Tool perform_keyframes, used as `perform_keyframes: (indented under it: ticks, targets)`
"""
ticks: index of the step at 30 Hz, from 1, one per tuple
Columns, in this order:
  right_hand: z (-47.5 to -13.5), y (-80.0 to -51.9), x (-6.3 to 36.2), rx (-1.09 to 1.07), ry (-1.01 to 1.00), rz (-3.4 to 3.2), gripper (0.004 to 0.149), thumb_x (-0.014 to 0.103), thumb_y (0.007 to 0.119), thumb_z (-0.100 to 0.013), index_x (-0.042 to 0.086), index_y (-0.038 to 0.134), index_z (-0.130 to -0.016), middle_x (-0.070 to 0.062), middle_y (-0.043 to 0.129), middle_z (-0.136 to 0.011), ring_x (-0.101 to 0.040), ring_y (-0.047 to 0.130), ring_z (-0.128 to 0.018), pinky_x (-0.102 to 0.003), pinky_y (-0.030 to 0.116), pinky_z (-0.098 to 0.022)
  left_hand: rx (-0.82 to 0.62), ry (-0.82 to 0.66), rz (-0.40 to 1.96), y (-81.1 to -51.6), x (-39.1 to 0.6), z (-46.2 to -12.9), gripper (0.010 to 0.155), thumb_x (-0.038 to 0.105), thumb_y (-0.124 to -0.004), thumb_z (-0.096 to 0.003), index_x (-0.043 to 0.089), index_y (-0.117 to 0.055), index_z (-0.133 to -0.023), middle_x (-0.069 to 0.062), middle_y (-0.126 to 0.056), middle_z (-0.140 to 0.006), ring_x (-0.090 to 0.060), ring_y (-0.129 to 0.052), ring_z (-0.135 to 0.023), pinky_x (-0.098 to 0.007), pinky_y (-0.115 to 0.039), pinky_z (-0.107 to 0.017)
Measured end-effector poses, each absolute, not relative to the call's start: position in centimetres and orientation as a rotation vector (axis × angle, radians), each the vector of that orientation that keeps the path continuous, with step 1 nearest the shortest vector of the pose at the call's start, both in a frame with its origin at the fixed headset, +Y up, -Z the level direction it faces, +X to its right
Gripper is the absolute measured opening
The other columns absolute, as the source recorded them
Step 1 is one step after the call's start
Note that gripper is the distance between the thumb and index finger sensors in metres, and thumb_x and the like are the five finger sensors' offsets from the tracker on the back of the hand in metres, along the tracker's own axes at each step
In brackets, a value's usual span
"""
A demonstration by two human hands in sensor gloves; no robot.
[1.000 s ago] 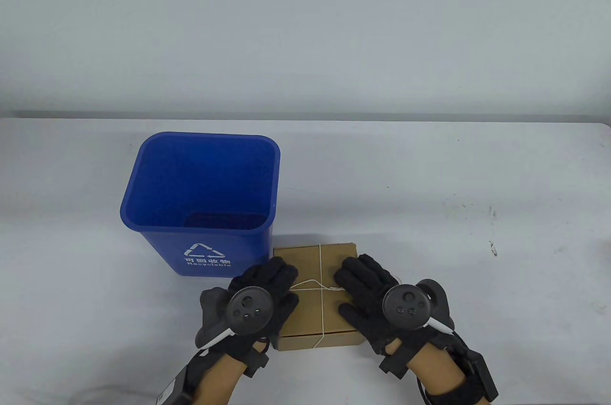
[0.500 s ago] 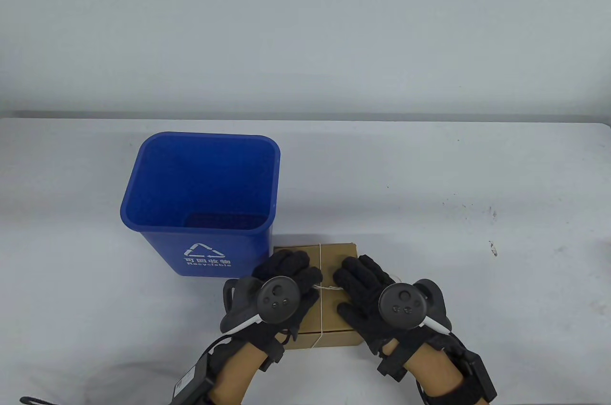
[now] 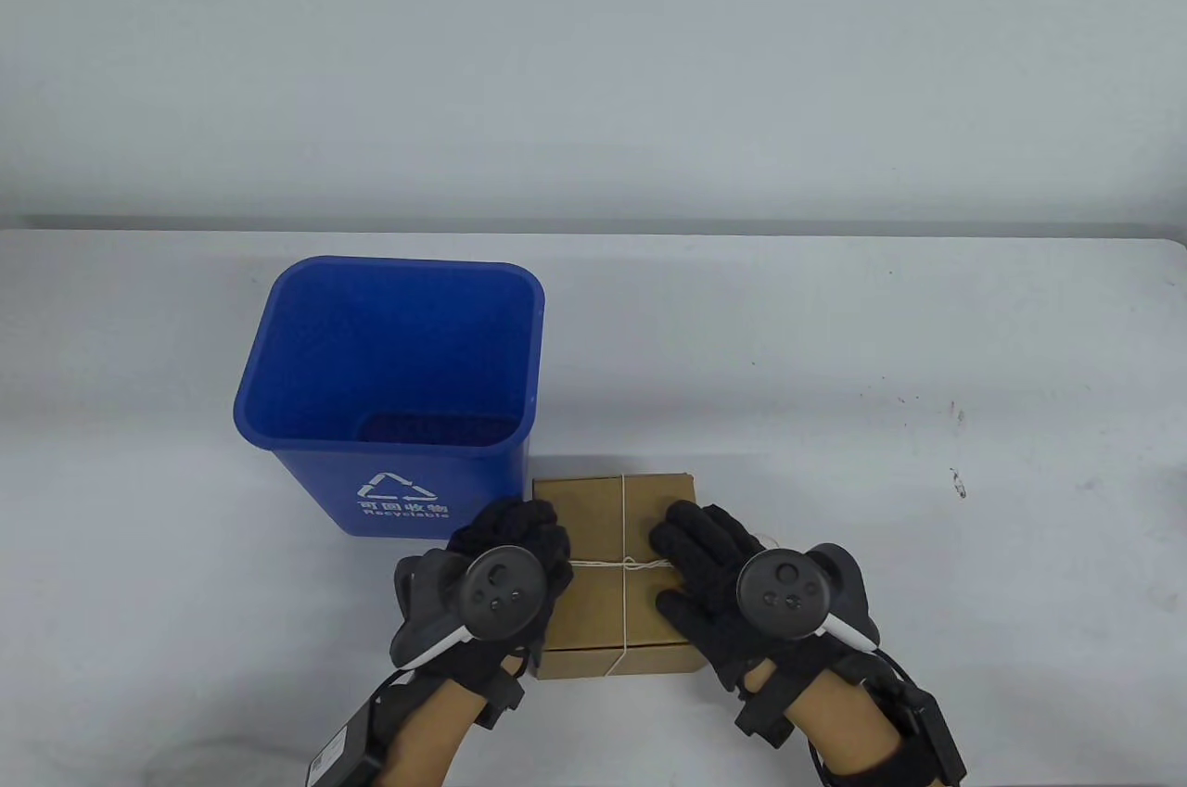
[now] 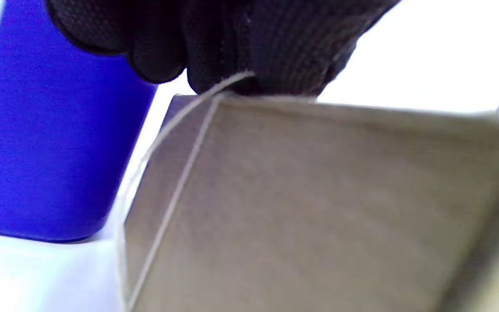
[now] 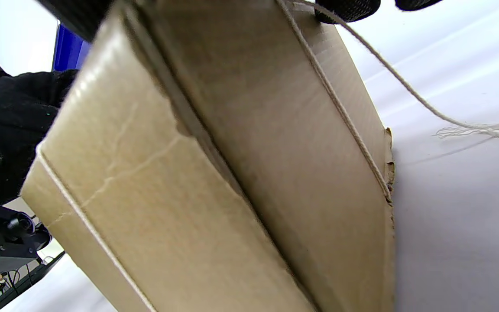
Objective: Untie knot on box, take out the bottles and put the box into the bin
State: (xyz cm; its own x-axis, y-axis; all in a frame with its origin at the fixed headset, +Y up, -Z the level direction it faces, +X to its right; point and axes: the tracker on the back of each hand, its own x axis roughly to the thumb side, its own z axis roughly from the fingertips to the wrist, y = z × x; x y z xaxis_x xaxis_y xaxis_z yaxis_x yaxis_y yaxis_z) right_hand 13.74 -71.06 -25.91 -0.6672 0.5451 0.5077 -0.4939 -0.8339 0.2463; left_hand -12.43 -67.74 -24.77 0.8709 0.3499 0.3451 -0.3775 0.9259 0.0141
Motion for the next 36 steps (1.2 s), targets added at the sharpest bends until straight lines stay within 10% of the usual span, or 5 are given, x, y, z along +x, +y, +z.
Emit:
perform_keyframes:
  ticks: [36]
  targets:
    - [-25.9,-71.3,14.2,0.776,0.149,2.426,0.067,0.047,0.062,-0.052,0.016,0.042,-0.108,-0.007,0.023,-0.114,-0.059,0.038,-0.097,-0.073,0.039,-0.063,-0.267,0.143,0.184,-73.0,-22.5,-25.7,0.046,0.031,-0.083,-0.0465,0.009,-0.079,-0.086,-0.011,-0.067,-0.103,-0.049,-0.062,-0.098,-0.062,-0.058,-0.066]
